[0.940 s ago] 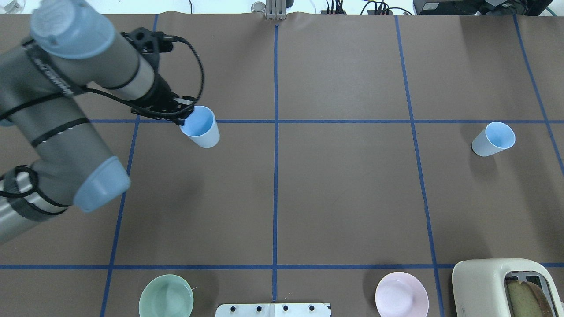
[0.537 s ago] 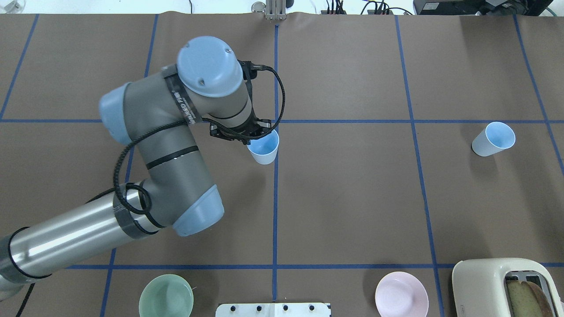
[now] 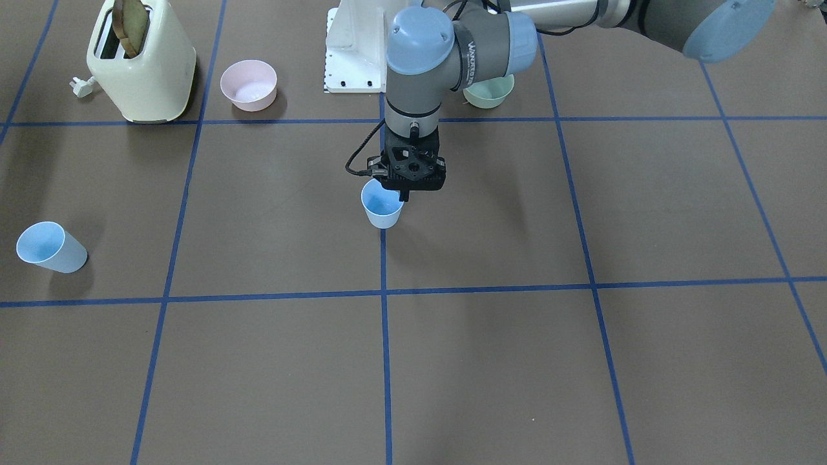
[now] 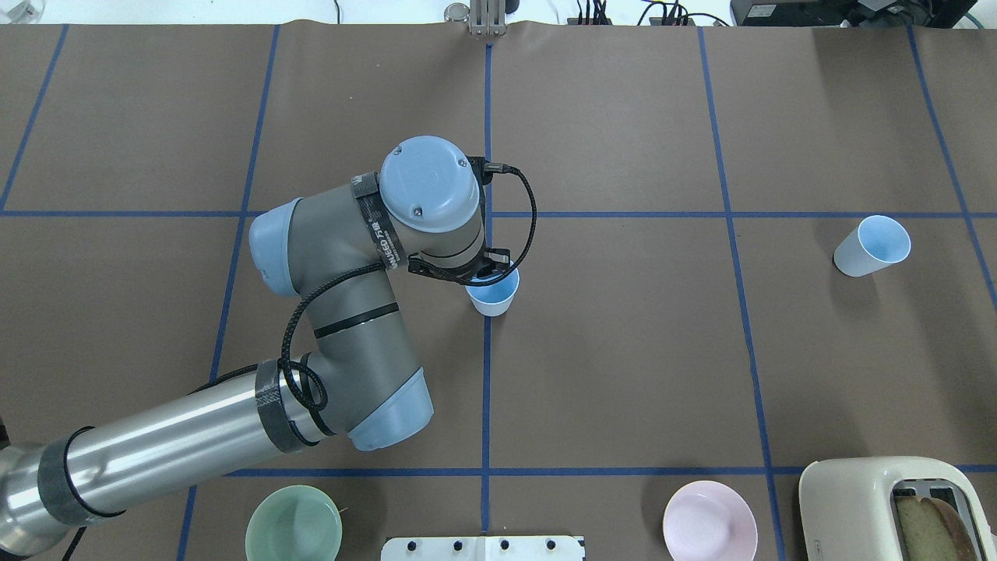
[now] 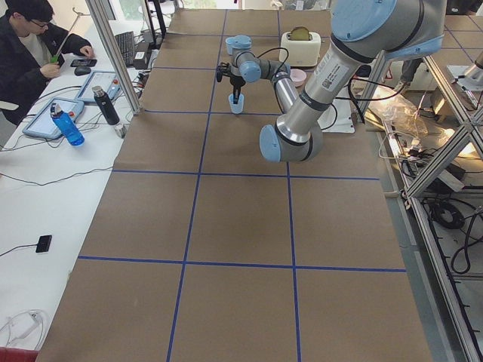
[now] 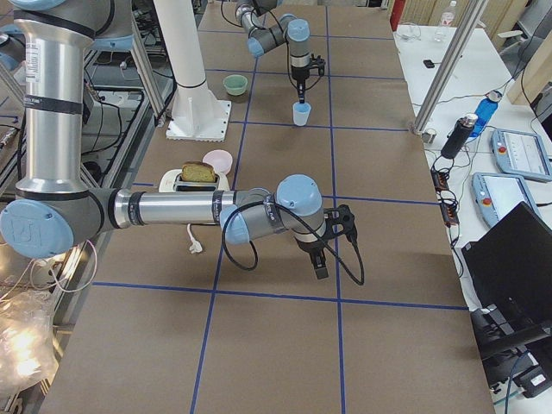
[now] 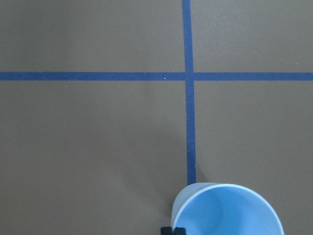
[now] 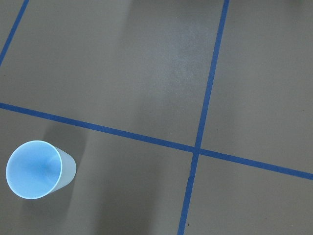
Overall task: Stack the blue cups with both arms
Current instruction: 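Carry the light blue cup with the left gripper to the table center, then open the left gripper, release the cup upright, and withdraw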
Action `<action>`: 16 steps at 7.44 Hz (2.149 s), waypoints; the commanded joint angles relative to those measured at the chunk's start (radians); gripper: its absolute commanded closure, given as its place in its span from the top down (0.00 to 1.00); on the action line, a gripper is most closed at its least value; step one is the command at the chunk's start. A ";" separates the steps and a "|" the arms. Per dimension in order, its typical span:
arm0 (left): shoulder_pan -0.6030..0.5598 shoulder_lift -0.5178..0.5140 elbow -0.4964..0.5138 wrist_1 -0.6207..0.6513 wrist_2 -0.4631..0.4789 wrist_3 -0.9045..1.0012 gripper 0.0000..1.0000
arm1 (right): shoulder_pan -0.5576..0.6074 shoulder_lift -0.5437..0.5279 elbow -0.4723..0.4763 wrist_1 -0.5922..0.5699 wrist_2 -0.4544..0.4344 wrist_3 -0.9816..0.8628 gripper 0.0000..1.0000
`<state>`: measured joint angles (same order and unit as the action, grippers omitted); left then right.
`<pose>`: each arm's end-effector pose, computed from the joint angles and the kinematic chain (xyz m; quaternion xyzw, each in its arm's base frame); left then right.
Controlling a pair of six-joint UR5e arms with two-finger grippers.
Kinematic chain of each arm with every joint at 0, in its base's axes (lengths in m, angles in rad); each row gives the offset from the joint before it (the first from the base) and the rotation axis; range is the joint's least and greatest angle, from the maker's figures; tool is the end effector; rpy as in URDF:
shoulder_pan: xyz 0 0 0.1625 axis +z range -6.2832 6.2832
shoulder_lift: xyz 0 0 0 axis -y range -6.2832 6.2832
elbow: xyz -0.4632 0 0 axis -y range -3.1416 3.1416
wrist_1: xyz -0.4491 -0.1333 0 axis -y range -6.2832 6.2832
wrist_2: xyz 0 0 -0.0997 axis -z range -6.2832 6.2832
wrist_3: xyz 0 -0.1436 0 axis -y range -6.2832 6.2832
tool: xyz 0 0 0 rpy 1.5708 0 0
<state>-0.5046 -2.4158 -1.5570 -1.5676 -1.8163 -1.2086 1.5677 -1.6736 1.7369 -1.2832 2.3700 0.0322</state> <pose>0.6695 -0.4822 0.1589 0.0659 0.4094 -0.0155 0.9098 0.0287 -0.5288 0.6546 0.1540 -0.3859 -0.0547 0.9080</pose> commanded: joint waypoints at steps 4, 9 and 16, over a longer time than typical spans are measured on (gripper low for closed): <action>0.018 0.001 0.000 -0.006 0.009 0.011 0.55 | 0.000 0.000 -0.002 0.001 0.000 0.000 1.00; -0.206 0.169 -0.302 0.173 -0.097 0.284 0.99 | 0.000 0.023 0.007 0.002 0.012 0.005 1.00; -0.995 0.751 -0.156 0.153 -0.468 1.396 0.99 | -0.242 0.155 0.006 -0.002 -0.031 0.184 1.00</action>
<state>-1.3803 -1.7675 -1.7939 -1.4076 -2.2460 0.0128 1.3940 -1.5338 1.7439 -1.2875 2.3589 0.1605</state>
